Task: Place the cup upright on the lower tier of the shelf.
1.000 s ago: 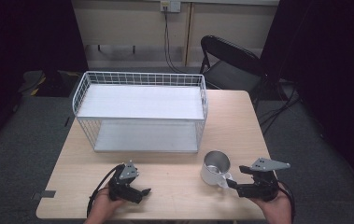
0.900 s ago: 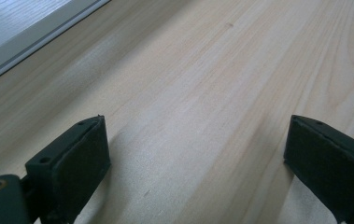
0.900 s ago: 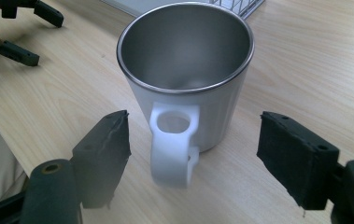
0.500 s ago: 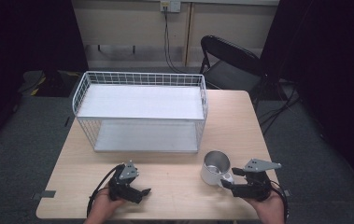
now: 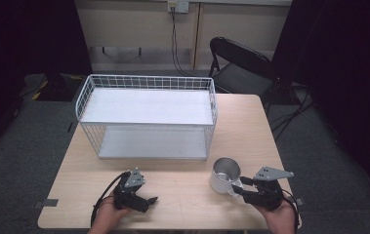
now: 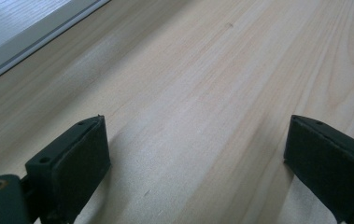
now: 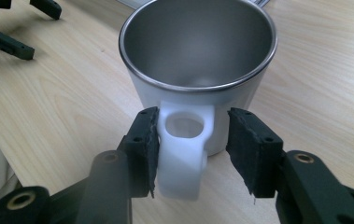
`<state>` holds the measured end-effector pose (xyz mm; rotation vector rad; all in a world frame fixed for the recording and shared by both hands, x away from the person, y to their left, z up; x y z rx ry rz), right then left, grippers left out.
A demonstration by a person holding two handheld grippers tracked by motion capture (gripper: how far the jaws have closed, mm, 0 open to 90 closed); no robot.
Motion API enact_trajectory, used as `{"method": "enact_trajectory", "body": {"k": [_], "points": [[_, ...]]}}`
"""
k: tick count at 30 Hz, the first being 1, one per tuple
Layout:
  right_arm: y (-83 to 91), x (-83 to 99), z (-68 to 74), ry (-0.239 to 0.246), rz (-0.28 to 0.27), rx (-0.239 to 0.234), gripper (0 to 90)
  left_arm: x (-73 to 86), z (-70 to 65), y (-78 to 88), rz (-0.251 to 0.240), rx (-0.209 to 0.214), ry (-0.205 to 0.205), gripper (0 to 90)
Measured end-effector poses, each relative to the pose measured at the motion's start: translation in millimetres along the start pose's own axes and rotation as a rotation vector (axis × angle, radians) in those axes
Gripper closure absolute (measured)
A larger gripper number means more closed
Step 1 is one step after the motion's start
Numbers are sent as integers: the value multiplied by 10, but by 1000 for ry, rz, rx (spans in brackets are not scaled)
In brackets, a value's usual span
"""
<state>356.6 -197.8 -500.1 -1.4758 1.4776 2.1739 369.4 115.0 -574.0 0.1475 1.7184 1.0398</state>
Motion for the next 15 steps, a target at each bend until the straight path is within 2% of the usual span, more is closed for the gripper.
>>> {"method": "enact_trajectory", "body": {"k": [9,15], "points": [[18,18,-86,-25,-14,19,623,0,0,0,0,0,0,61],[-11,35,-121,-30,-18,13,625,0,0,0,0,0,0,61]]}}
Point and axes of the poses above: each handheld gripper's, and its own axes: y roughly backward along the jaws, x roughly out of its underside, z roughly to its left, the point moved 10 cm from there along -y, roughly forward along the jaws, and after that the axes turned 3 degrees about x, right-handed, at the moved point
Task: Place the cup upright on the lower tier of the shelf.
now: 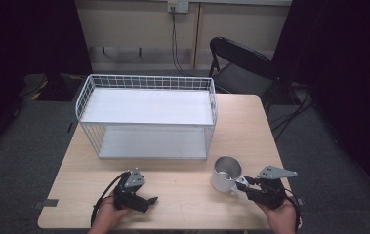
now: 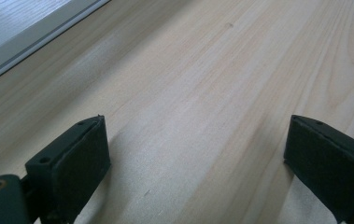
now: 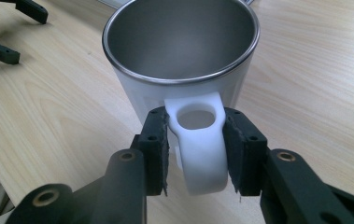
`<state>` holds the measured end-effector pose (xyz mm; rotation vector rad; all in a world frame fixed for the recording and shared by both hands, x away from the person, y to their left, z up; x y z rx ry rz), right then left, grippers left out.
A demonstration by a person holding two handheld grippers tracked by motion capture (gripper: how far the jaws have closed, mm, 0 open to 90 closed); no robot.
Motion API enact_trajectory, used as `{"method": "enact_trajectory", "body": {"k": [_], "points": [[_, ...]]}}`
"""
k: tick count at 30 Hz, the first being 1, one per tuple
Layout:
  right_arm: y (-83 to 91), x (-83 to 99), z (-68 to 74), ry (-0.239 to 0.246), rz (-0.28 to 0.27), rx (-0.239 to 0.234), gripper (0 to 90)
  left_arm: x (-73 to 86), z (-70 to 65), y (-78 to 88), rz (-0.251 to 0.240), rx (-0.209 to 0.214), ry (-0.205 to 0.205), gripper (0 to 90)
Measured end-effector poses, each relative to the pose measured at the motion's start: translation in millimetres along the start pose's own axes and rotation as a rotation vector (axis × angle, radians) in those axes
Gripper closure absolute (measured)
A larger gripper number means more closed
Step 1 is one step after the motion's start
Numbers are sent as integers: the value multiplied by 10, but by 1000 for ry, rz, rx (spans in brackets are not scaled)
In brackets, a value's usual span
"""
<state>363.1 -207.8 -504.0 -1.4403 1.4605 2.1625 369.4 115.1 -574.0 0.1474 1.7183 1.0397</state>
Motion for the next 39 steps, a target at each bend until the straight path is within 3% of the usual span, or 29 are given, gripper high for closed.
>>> {"method": "enact_trajectory", "body": {"k": [5,12,14,18,21,22,24,30,33,39], "points": [[-29,28,-20,1,5,3,598,0,0,0,0,0,0,61],[-73,52,-10,11,-8,-12,659,0,0,0,0,0,0,61],[-79,52,10,37,1,-20,705,0,0,0,0,0,0,61],[-96,43,31,40,3,-29,705,0,0,0,0,0,0,61],[-92,45,14,32,2,-21,693,0,-1,0,0,0,0,61],[-82,44,-9,25,3,-3,639,0,0,0,0,0,0,61],[-61,42,-28,33,5,17,622,0,0,0,0,0,0,61],[9,61,-116,11,0,67,619,0,-1,0,0,0,0,61],[16,65,-129,-9,-7,54,619,0,0,0,0,0,0,61],[-44,65,-90,25,10,66,645,1,0,1,0,-1,1,61]]}}
Point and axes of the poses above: each handheld gripper's, and its own axes: y roughly backward along the jaws, x roughly out of its underside, z roughly to its left, the point moved 10 cm from there along -y, roughly forward along the jaws, and after that the axes turned 3 degrees about x, right-handed, at the moved point
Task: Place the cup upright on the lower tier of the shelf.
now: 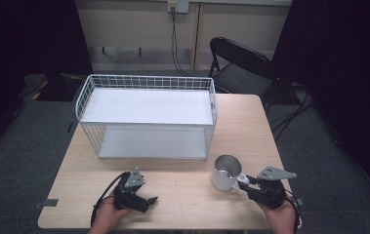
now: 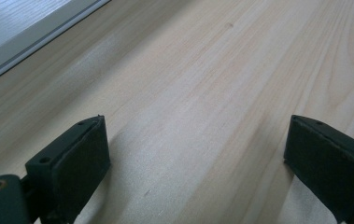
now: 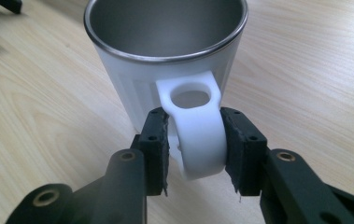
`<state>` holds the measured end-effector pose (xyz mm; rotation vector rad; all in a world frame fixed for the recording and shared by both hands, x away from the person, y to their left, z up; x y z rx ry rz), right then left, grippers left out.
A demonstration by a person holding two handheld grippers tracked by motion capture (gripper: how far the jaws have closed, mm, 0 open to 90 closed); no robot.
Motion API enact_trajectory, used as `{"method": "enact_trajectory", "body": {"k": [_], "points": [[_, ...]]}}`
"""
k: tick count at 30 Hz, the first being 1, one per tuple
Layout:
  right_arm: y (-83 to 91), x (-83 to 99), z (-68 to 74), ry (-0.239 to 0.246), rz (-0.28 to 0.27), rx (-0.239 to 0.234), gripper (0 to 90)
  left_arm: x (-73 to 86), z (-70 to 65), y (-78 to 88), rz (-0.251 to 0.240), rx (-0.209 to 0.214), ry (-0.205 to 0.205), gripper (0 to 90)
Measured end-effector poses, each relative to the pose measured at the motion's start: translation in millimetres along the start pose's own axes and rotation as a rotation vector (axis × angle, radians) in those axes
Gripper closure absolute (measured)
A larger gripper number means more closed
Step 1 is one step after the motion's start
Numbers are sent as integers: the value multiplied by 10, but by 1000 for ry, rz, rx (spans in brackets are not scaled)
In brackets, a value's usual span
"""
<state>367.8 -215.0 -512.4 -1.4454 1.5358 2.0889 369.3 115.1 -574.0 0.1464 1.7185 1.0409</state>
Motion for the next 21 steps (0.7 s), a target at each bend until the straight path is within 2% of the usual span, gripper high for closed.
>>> {"method": "enact_trajectory", "body": {"k": [2,11,18,21], "points": [[-2,-6,-11,-2,-4,-2,677,1,0,1,1,-1,1,61],[7,-3,-12,21,5,10,684,1,0,1,1,-1,1,61],[16,7,-60,-45,4,16,623,1,0,1,1,-1,1,61],[28,1,-62,-37,5,21,624,1,0,1,0,-1,2,61]]}}
Point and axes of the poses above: each handheld gripper's, and its own axes: y roughly backward along the jaws, x roughly out of its underside, z roughly to its left, the point moved 10 cm from there along -y, roughly forward along the jaws, and after that the axes turned 3 degrees about x, right-handed, at the moved point
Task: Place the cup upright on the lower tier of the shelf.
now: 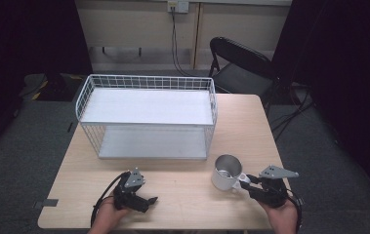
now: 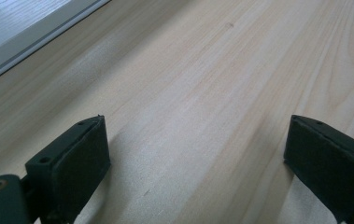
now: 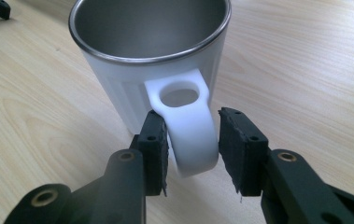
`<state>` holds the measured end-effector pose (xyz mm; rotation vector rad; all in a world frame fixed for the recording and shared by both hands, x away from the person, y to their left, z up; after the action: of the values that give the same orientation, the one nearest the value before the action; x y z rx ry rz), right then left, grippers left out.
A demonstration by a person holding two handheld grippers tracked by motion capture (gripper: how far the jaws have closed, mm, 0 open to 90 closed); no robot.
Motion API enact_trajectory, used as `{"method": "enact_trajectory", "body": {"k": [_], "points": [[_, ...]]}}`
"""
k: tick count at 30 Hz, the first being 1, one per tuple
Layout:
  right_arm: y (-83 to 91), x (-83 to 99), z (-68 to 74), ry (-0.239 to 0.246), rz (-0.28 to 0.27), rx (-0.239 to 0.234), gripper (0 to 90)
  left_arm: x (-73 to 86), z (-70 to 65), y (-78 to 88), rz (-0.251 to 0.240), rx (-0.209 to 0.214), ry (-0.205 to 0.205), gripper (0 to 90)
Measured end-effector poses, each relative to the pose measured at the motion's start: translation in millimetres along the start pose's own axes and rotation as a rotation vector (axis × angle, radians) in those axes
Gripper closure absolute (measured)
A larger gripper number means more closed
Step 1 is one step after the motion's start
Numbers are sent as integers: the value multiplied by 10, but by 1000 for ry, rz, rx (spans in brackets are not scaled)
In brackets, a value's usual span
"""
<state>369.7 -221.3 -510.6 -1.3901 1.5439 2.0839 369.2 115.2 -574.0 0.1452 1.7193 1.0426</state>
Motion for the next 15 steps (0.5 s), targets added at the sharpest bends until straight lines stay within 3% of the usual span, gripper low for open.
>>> {"method": "enact_trajectory", "body": {"k": [9,15], "points": [[0,-15,51,24,20,-21,685,0,0,0,0,0,0,61],[-9,-39,88,65,16,-14,714,0,0,0,0,0,0,61]]}}
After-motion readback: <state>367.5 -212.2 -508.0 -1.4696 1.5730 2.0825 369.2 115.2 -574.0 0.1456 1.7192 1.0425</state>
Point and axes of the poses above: each handheld gripper's, and its own axes: y roughly backward along the jaws, x roughly out of its underside, z roughly to its left, the point moved 10 cm from there along -y, roughly forward along the jaws, and after that the axes turned 3 degrees about x, right-handed, at the moved point
